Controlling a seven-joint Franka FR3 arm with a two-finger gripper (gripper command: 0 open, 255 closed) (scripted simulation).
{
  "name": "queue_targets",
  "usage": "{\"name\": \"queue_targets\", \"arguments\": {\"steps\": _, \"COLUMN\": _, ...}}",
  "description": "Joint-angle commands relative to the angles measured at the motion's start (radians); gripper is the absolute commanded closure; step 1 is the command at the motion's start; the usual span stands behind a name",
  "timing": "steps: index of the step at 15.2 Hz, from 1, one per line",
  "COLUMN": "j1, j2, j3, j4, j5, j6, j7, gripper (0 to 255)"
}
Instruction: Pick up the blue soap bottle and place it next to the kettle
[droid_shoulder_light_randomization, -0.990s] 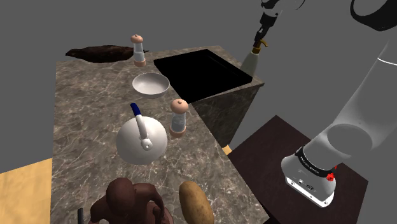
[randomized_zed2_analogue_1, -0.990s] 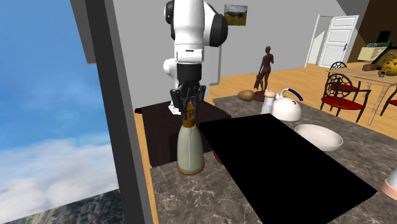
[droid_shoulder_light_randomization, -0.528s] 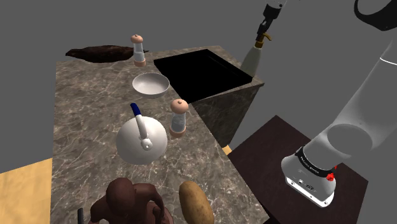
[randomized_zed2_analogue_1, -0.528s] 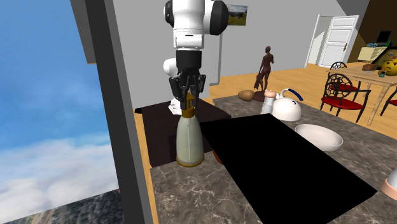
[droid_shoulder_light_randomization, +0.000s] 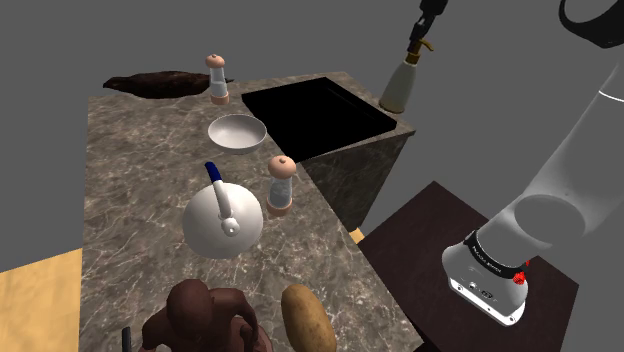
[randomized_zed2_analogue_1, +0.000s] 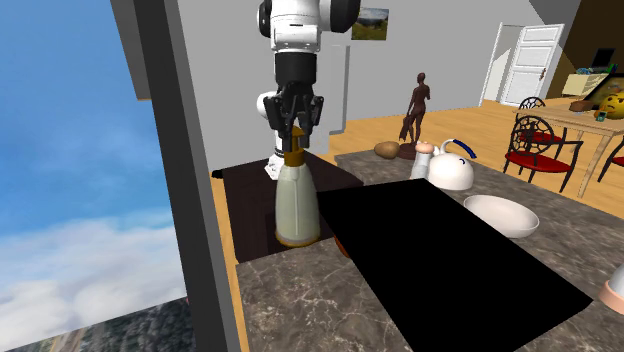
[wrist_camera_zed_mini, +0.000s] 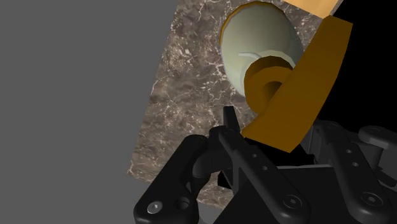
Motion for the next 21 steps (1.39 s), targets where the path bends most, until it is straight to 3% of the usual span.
{"name": "queue_targets", "arguments": {"steps": 1, "j1": -0.002, "j2": 0.005, "j3": 0.000, "j4": 0.034, "j5": 0.002, "j6": -0.029, "j7": 0.000, "gripper": 255}}
{"name": "queue_targets", "arguments": {"steps": 21, "j1": -0.041, "j2": 0.084, "j3": -0.007, "j4": 0.416, "j5": 0.034, "j6": -0.336, "j7": -0.015, "gripper": 255}}
